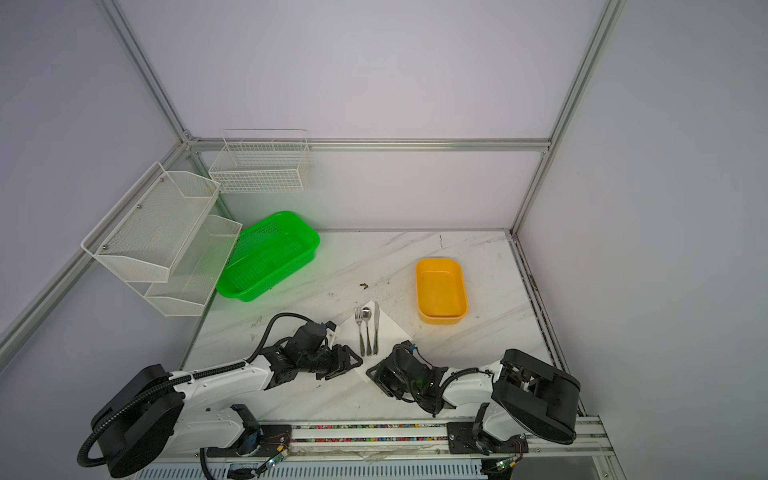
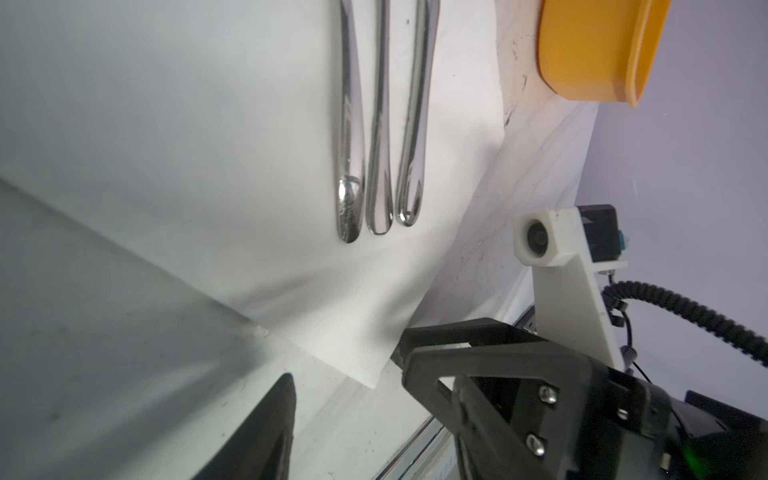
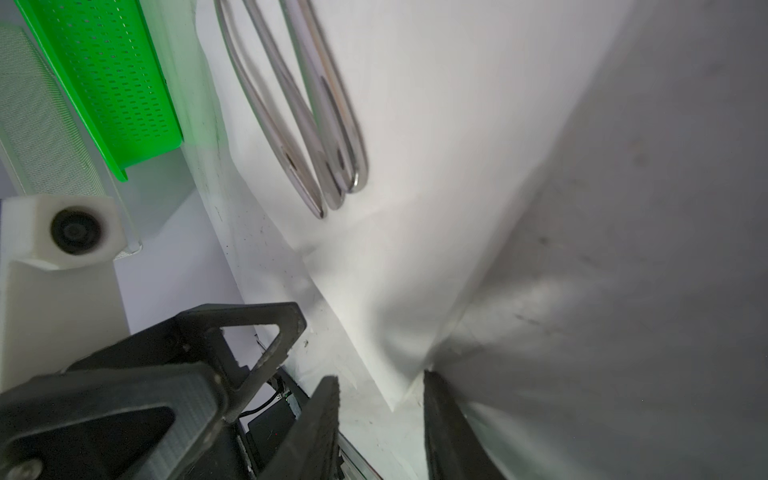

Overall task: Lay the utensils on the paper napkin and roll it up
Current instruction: 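Move both grippers to the napkin corner nearest the robot and pinch it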

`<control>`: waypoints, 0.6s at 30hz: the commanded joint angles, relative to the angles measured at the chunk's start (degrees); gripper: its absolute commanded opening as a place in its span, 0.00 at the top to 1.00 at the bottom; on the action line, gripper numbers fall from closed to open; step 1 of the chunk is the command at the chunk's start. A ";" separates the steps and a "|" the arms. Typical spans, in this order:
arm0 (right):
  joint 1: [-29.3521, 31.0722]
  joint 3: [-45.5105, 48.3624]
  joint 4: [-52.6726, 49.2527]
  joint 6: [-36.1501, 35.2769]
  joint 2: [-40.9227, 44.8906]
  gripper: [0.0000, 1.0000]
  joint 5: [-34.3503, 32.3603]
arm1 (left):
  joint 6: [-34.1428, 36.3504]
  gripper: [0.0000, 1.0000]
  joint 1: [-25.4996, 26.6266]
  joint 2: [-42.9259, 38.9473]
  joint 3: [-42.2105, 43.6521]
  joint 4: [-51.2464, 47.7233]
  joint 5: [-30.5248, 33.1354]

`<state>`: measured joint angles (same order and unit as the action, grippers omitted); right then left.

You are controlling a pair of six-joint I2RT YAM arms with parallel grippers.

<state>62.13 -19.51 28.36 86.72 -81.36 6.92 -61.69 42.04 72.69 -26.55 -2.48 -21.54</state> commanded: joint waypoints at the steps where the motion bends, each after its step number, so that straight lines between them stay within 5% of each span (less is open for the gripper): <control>1: -0.55 -0.82 -1.60 4.74 -1.87 0.63 0.16 | 2.27 0.40 0.10 -0.26 -3.82 -2.10 0.91; 18: -3.55 -3.08 1.56 -1.09 -0.29 0.62 -0.30 | -7.74 0.34 0.13 0.13 0.27 8.53 1.24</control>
<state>59.11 -22.11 29.39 84.09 -83.29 7.31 -66.04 42.04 72.55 -26.52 0.56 -20.75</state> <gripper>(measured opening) 0.376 0.663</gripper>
